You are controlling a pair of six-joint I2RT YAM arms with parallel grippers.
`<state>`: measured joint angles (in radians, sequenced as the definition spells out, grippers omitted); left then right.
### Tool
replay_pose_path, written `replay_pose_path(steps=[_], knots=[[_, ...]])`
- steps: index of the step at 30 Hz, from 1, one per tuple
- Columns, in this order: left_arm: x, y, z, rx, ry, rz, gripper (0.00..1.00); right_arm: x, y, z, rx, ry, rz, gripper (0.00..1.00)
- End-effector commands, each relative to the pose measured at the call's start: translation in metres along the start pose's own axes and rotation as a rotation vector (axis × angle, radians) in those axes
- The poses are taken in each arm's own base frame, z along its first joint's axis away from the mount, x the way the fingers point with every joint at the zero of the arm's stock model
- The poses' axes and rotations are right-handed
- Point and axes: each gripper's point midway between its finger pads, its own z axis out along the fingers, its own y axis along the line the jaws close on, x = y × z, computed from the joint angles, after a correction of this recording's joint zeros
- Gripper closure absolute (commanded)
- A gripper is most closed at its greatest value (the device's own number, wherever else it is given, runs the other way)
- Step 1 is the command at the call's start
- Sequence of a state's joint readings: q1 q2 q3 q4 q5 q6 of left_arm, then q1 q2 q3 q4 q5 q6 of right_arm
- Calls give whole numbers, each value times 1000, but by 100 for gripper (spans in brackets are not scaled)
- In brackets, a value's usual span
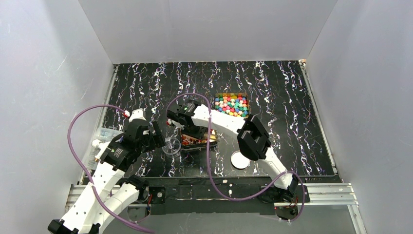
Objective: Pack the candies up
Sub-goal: Scoop the fake candies from the storage box.
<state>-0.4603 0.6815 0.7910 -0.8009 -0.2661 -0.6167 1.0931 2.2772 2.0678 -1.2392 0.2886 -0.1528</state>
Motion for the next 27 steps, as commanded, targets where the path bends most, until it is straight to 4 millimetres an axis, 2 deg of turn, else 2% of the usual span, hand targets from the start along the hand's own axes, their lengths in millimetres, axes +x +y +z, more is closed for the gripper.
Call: replay_pose_path(steps=[1,11,14,16,27], knots=[[3,8,-5,-26,4,20,22,-29,-2,2,-9,-106,56,99],[10,7,-2,-22,39,30,21,-58,-16,10,12,-246,125,99],[13,3,-1,-3,60,29,21,-57,-21,15,19,-274,141,99],[15,0,-2,14,74,23,21,-62,-25,12,29,-325,146,99],[25,-6,2,33,127,3,21,-55,-34,7,69,-468,133,99]])
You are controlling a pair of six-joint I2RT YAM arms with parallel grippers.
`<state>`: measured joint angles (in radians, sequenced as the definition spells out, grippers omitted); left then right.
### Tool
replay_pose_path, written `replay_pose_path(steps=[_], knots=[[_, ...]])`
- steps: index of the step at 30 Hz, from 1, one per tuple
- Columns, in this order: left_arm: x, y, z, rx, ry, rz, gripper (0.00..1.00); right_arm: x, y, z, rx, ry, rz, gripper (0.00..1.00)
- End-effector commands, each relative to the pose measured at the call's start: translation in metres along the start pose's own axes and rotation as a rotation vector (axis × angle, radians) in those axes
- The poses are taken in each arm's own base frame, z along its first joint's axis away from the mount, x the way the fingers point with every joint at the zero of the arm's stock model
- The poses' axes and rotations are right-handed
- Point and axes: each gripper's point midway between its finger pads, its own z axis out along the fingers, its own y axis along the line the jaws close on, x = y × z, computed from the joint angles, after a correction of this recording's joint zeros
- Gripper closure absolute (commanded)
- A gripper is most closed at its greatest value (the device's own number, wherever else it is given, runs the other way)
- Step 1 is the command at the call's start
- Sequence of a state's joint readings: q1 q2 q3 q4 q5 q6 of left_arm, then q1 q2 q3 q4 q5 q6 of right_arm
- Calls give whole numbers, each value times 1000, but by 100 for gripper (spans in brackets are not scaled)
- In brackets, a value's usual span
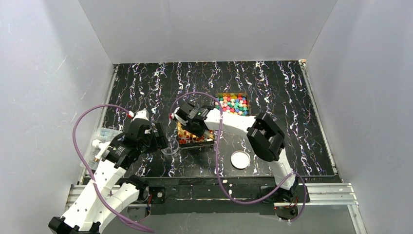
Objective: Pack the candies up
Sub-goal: Scoop the fake candies from the storage box, then pick up the packing bottle from the center of the board.
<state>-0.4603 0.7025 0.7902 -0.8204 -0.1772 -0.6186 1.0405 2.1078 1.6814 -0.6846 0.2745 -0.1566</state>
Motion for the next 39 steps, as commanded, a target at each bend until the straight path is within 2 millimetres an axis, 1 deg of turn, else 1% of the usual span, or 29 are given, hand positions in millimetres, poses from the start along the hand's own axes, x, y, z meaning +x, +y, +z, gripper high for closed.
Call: replay_pose_path(steps=[1,11,17,21,23,28,30,36,37,39], knots=[[11,3,3,-17,46,-6,21,-25,-11,-15,14,-159,11,99],[15,0,4,11,56,-8,21,-24,-16,-31,25,-287,1,99],[17,2,6,-6,63,-22,21,-23,-15,-43,20,-347,-9,99],[19,5,10,-29,70,-37,20,-21,-17,-58,18,-372,-18,99],[20,6,12,-39,78,-38,21,-17,-16,-64,12,-364,-22,99],[25,9,20,-71,105,-51,22,-9,-18,-92,3,-371,-22,99],[27,11,24,-93,118,-58,25,-7,-16,-105,-4,-381,-26,99],[30,14,37,-141,145,-57,35,6,-8,-134,-8,-382,-37,99],[30,14,39,-148,147,-55,38,9,-5,-138,-13,-383,-40,99],[29,15,44,-163,154,-48,45,14,0,-147,-19,-396,-41,99]])
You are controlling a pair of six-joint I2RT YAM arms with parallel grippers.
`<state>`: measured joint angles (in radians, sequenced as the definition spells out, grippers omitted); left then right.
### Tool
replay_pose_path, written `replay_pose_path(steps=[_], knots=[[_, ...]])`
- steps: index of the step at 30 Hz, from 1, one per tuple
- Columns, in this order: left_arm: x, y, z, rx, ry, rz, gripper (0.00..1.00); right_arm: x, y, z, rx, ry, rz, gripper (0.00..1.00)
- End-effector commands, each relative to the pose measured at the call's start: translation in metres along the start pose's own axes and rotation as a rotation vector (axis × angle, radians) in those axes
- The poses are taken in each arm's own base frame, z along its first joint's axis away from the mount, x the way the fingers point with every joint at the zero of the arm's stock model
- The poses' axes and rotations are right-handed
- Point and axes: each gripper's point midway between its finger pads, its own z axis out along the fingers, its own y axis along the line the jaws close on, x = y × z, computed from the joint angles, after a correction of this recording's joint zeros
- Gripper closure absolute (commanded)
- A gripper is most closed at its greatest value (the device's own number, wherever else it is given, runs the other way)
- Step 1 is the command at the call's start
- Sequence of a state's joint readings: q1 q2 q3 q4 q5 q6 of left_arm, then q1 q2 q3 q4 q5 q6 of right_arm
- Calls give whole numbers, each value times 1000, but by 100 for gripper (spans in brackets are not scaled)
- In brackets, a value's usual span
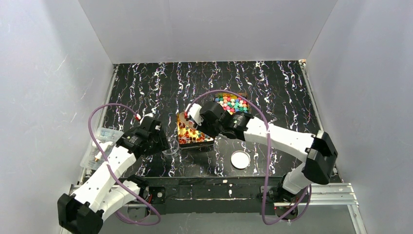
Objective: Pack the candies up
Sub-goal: Pick up the packing bottle from the center of the board.
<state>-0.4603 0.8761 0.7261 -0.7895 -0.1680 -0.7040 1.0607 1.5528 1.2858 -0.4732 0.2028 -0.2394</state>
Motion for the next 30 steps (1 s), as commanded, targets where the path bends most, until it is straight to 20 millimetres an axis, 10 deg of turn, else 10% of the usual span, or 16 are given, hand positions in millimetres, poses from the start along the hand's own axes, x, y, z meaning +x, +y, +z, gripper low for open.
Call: replay_pose_path(steps=[1,30], knots=[[-5,4,10,-52,-10,-1,49,3,10,-29,-11,-22,-4,99],[12,-3,27,-71,150,70,100,27,28,-85,-23,-42,42,99]])
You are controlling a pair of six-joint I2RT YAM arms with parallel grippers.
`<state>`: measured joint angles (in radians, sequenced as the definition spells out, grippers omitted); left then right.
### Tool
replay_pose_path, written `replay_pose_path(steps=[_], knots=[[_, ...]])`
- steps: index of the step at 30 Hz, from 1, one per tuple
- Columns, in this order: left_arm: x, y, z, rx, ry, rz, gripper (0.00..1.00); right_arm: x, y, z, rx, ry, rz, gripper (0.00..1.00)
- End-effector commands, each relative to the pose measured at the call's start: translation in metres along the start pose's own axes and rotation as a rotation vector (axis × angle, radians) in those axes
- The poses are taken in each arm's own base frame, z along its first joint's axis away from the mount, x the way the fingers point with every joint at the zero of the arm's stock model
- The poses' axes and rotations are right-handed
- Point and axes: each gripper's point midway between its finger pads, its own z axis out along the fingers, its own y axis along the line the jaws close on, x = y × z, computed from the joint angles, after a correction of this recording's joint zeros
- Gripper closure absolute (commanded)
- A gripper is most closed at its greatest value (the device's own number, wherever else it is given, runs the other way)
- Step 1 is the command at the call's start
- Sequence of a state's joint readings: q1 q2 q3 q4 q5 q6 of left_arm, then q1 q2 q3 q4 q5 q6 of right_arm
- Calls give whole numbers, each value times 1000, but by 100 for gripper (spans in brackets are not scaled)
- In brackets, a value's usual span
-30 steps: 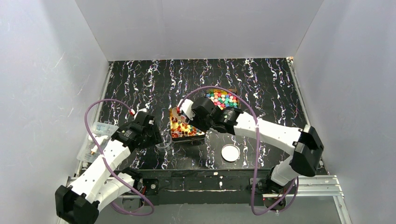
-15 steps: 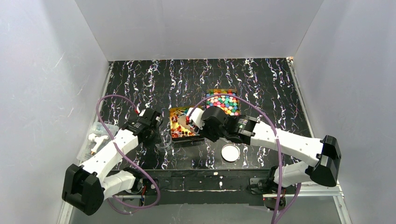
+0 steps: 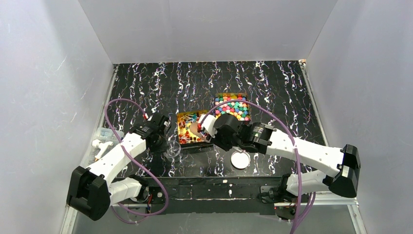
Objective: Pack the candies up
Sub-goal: Pick up the packing bottle from the center of the board, then place the packing bottle at the center of the board.
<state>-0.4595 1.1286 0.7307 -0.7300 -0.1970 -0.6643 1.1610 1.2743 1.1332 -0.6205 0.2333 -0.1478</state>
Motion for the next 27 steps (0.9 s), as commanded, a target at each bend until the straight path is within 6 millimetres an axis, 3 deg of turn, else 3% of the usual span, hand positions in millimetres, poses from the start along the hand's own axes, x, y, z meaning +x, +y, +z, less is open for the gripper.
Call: replay_pose_path(steps=[1,13,19,27], knots=[[5,-11,-15,86,25,3,100,-10,-3,-17,17,-45,27,99],[30,-22,-48,132,41,86,100,1,-2,-37,19,-18,53,99],[37,-47,-62,146,7,174,100,12,-1,-47,19,35,95,99],[40,-77,-54,39,-38,322,100,31,-2,-63,38,94,155,99]])
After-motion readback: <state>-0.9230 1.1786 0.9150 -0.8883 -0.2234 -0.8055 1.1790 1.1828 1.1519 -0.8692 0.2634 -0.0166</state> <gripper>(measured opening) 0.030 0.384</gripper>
